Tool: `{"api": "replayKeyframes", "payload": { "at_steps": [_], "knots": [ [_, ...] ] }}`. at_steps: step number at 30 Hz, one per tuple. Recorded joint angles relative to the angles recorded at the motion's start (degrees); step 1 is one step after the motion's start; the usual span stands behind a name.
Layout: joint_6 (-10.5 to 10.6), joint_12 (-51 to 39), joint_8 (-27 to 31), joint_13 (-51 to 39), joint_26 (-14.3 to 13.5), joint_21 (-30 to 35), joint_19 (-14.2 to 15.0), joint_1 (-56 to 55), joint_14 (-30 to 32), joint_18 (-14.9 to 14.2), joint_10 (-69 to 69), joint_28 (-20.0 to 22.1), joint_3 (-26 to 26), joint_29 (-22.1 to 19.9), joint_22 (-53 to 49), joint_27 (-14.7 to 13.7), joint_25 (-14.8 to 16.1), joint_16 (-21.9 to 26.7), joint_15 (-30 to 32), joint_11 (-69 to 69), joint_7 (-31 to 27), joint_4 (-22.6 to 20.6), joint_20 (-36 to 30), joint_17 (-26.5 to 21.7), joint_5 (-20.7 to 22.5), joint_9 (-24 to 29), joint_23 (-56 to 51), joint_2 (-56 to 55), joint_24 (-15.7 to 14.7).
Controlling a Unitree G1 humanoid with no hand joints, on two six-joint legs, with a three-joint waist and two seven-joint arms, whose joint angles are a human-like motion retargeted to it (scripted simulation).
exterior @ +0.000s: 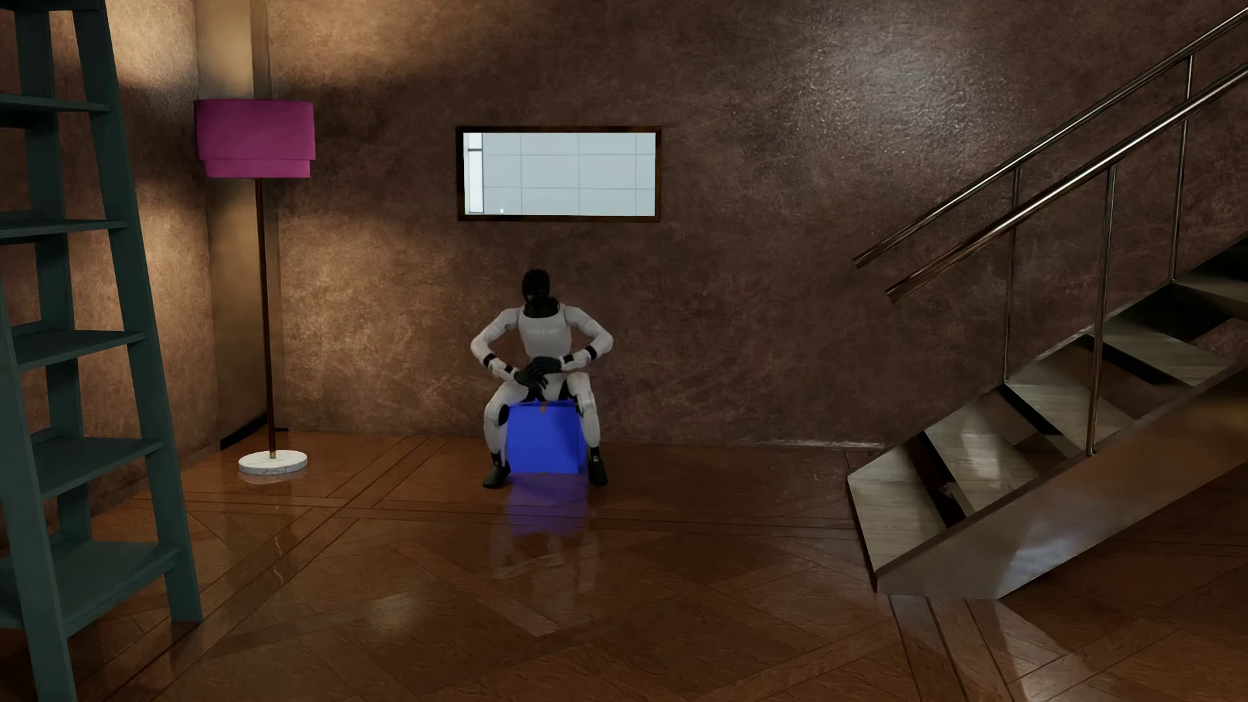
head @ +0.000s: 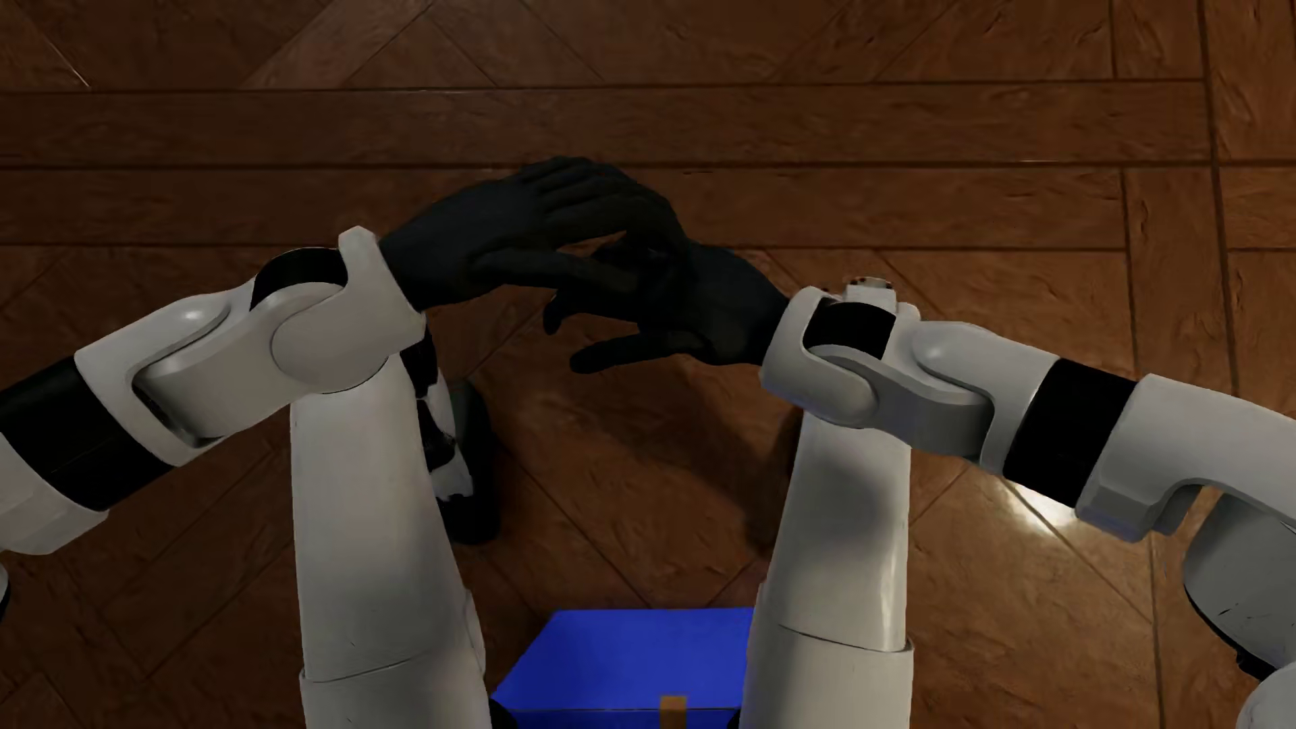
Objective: Stand up from the blue box
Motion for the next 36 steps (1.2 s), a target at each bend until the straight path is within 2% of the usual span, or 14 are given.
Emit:
{"api": "replayKeyframes", "payload": {
  "at_steps": [3,6,9,12,14,18,20,21,23,25,26,30,31,36],
  "knots": [
    [-0.6,-4.8,0.2,-1.7,-1.4,-0.7,0.9,-6.1,-2.1,-0.1,0.0,3.8,0.4,-5.9,-5.1,-1.7,0.1,2.7,-1.9,-0.4,-0.9,-0.7,-1.8,-3.7,0.2,2.4,-3.9,-5.4,-0.9],
    [-0.8,-6.4,0.1,-3.2,-1.5,-0.2,-0.2,-8.0,-4.1,1.3,-1.8,4.2,0.7,-5.8,-6.3,-1.7,0.1,2.1,-3.3,-2.4,-0.9,-2.4,-2.3,-4.2,1.6,2.9,-5.7,-7.1,-0.5],
    [-0.7,-3.6,-0.8,-0.1,-0.9,-2.9,-2.0,-4.9,-5.3,2.4,-7.1,2.8,0.7,-3.5,-2.4,-1.3,-1.3,-1.3,-3.6,-7.5,0.4,-3.7,0.0,-1.7,2.3,2.2,-2.2,-4.8,1.6],
    [-0.6,2.0,-2.5,5.0,0.2,-6.9,-3.1,2.8,-5.0,3.2,-17.5,-1.7,0.5,1.9,6.8,-1.1,-4.1,-7.6,-2.7,-17.5,2.3,-4.5,4.0,4.1,1.9,0.3,7.4,1.5,5.9],
    [-0.3,5.6,-3.9,8.9,0.5,-10.4,-3.9,10.0,-3.7,4.4,-27.4,-5.5,0.5,6.8,16.6,-1.6,-7.2,-14.3,-0.8,-27.0,3.7,-5.5,6.4,10.7,1.9,-1.6,17.5,7.9,10.3],
    [0.0,12.7,-7.8,16.9,1.7,-17.3,-5.4,27.9,2.6,6.9,-50.8,-14.0,0.6,19.8,41.1,-2.7,-13.9,-30.0,6.2,-49.4,6.7,-7.4,10.1,25.9,2.2,-7.6,40.5,24.0,19.7],
    [0.4,16.2,-10.1,22.2,4.0,-22.0,-5.8,37.3,6.7,7.2,-63.0,-19.9,0.4,27.5,50.7,-1.5,-14.8,-36.2,9.8,-60.8,8.2,-8.1,11.6,31.3,2.1,-12.0,47.2,32.8,22.5],
    [0.8,18.9,-11.2,25.8,6.1,-25.2,-6.4,42.3,8.6,7.6,-69.2,-21.3,0.1,29.0,53.4,0.9,-13.0,-38.0,11.3,-66.4,8.8,-8.6,12.9,33.1,2.4,-14.7,49.0,37.6,21.9],
    [1.1,25.6,-13.0,33.7,9.9,-31.5,-8.0,52.8,11.7,8.5,-81.1,-20.6,-0.3,27.4,56.6,5.1,-8.0,-39.3,13.7,-76.8,10.2,-9.6,16.8,35.4,3.4,-20.2,51.4,47.2,18.2],
    [1.4,32.1,-15.0,41.3,11.9,-36.5,-9.8,62.7,14.2,9.5,-91.6,-20.2,-0.3,26.8,58.7,7.0,-2.8,-38.6,15.6,-85.9,11.2,-10.6,21.2,35.3,4.9,-25.7,51.4,56.2,13.6],
    [1.5,35.3,-16.2,45.1,12.2,-38.7,-10.1,67.2,14.9,9.9,-96.2,-19.3,-0.3,26.6,59.3,7.3,-1.6,-38.0,16.2,-90.1,11.8,-10.9,23.0,34.8,5.4,-28.6,50.5,60.4,12.2],
    [1.3,45.5,-19.5,56.6,11.1,-46.0,-10.3,79.8,16.5,9.8,-109.0,-16.5,-0.7,28.4,62.8,5.1,-1.4,-36.1,17.6,-103.2,14.0,-11.6,29.9,32.3,6.6,-39.4,49.2,73.1,10.2],
    [1.9,47.2,-20.7,57.5,10.8,-47.8,-9.8,83.1,16.1,9.7,-110.1,-16.2,-1.0,28.1,63.8,4.6,-2.1,-35.9,18.0,-106.2,14.5,-11.4,31.9,32.1,6.6,-39.4,51.0,77.4,9.4],
    [1.8,50.5,-22.4,59.2,14.3,-50.1,-9.7,90.9,15.0,9.2,-114.0,-12.0,-1.4,23.2,78.0,9.4,-1.4,-39.3,15.8,-106.7,15.9,-11.6,36.0,33.8,6.3,-44.4,67.2,83.0,7.8]
  ]
}}
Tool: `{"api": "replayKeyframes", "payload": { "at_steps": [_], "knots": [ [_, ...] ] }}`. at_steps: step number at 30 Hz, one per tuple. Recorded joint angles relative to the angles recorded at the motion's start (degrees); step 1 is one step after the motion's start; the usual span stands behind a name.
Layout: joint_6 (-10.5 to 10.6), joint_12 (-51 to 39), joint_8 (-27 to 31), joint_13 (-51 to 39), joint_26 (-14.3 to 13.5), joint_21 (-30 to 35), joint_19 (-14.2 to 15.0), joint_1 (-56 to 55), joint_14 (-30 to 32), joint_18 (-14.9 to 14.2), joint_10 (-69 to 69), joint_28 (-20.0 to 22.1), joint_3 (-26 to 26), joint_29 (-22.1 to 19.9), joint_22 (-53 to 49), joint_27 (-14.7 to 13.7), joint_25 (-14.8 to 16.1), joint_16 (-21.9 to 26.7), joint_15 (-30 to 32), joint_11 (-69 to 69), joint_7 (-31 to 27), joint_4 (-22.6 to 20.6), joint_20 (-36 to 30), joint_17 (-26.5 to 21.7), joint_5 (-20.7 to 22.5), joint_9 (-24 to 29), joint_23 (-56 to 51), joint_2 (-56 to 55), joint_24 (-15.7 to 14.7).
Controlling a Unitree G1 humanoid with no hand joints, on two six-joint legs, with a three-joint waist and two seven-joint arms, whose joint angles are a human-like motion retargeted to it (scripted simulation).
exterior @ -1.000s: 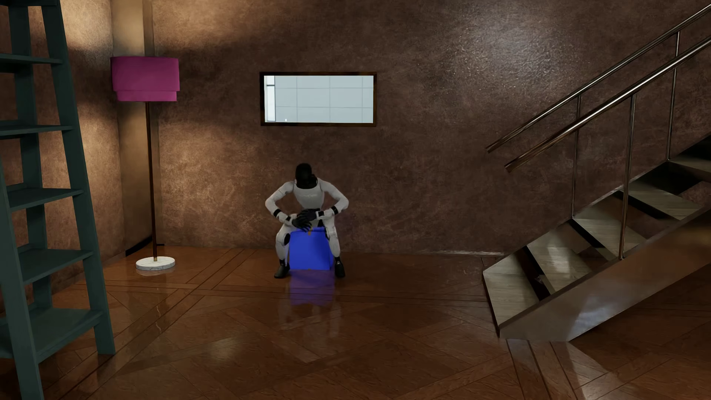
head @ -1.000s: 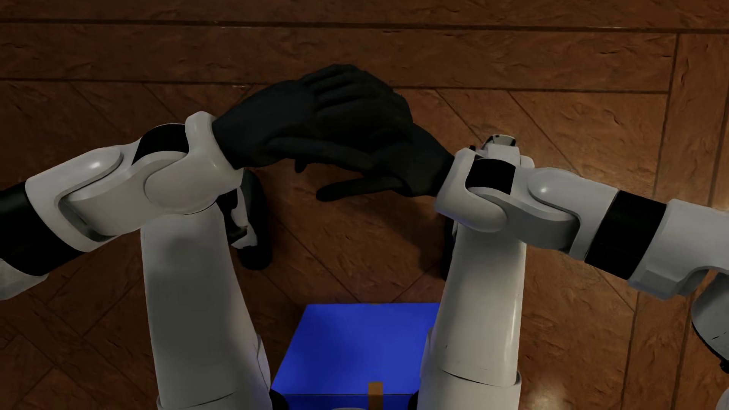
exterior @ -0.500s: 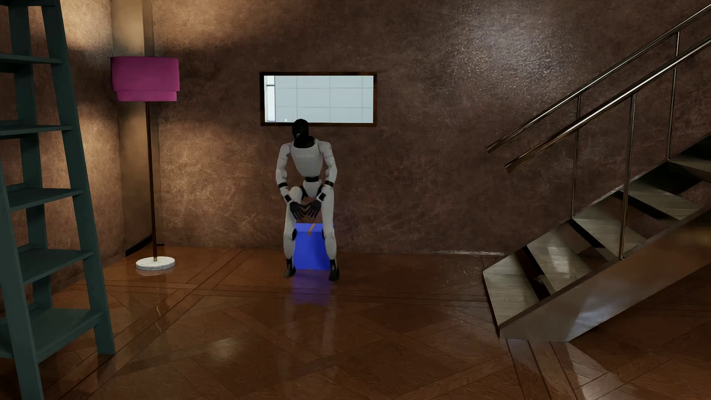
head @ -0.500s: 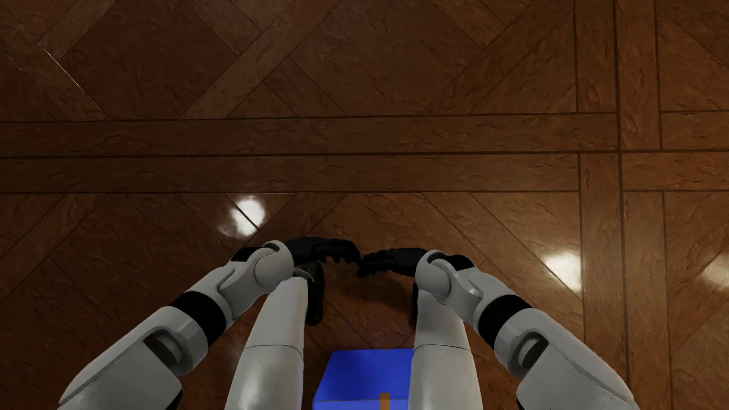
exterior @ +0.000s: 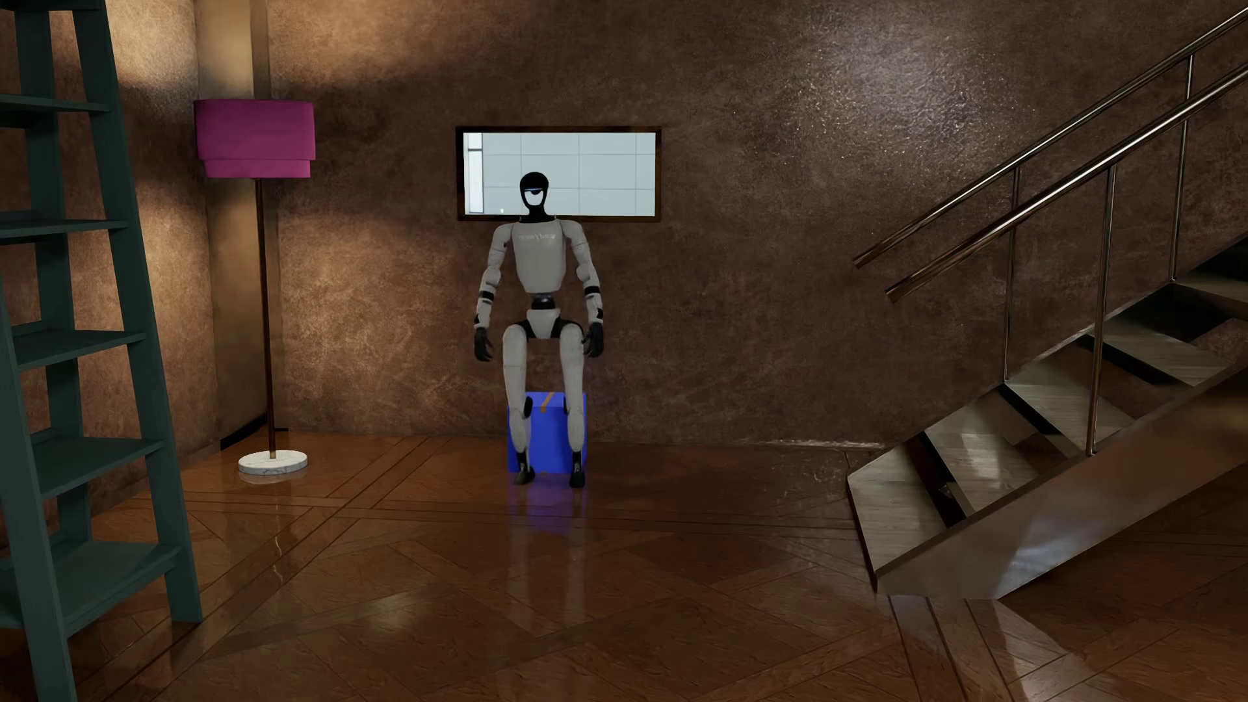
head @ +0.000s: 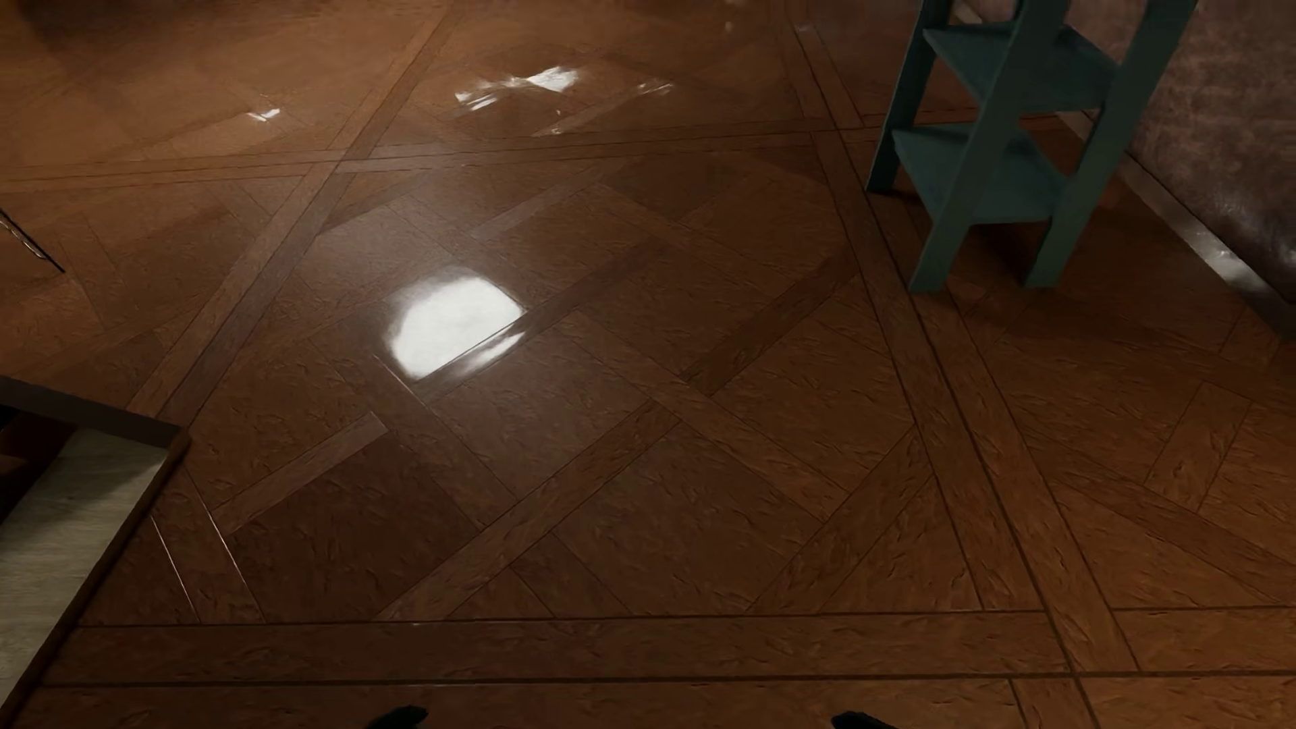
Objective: Stand up from the blue box
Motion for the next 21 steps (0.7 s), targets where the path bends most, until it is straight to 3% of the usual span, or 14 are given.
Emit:
{"api": "replayKeyframes", "payload": {
  "at_steps": [8,12,21],
  "knots": [
    [0.3,7.0,1.3,4.6,-2.0,-2.3,0.2,1.2,-1.7,-0.3,0.2,-5.2,-0.3,2.4,-6.2,-1.6,0.0,-2.8,-0.9,0.2,-0.7,0.3,1.9,-2.6,-0.6,-3.8,-4.5,0.8,2.0],
    [0.4,6.5,3.5,4.4,-1.3,-2.1,0.3,0.1,-1.4,0.4,1.0,-3.8,-0.3,1.8,-5.5,-0.8,0.6,-3.2,-2.3,-0.4,-1.6,0.6,1.7,-0.6,-0.4,-4.0,-4.5,0.8,1.0],
    [0.2,5.0,1.2,4.6,-1.3,-1.1,-0.7,1.1,-1.5,0.5,0.2,-2.4,-0.3,2.8,-4.2,-1.6,-0.3,-1.4,-0.9,-0.2,-0.9,0.1,1.0,0.2,0.1,-3.2,-5.3,1.3,0.0]
  ]
}}
